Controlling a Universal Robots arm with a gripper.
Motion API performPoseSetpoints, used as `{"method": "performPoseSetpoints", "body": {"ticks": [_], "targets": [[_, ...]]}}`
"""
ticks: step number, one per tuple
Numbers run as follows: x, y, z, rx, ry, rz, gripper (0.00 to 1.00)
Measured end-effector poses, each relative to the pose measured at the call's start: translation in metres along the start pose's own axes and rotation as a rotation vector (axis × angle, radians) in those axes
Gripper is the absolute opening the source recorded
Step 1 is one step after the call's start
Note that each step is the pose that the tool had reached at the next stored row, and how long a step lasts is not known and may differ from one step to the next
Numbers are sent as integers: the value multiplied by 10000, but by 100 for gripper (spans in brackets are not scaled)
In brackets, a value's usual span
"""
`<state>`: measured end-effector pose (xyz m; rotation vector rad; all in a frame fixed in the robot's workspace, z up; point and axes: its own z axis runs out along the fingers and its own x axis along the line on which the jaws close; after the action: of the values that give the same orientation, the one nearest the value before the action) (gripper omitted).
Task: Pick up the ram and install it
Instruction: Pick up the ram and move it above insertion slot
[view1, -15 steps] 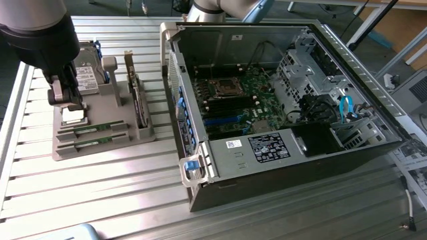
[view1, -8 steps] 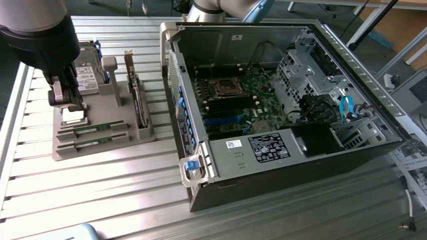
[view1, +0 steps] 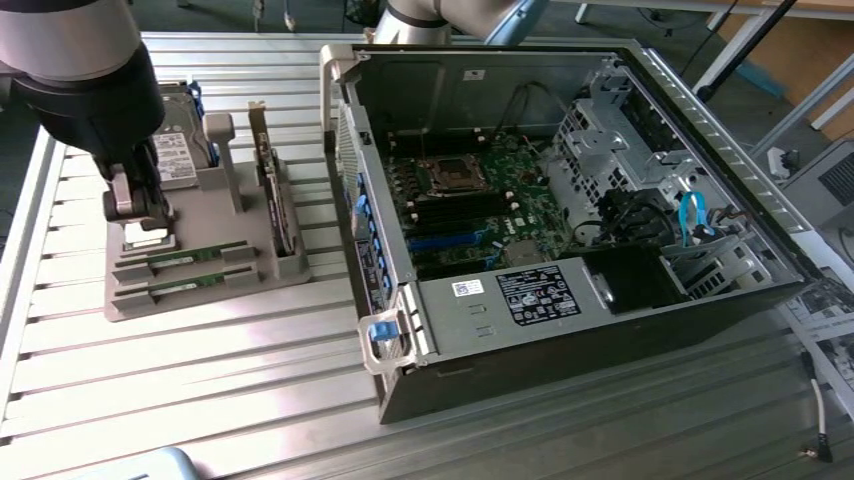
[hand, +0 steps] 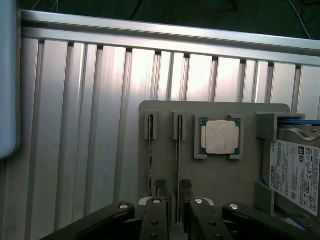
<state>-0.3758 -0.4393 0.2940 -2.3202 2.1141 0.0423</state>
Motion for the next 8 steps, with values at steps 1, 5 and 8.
{"method": "performPoseSetpoints", "body": {"ticks": [1, 5, 8], "targets": [[0, 0, 13, 1, -1, 0, 24], [3, -1, 92, 0, 0, 0, 24], [4, -2, 126, 1, -1, 0, 24]]}}
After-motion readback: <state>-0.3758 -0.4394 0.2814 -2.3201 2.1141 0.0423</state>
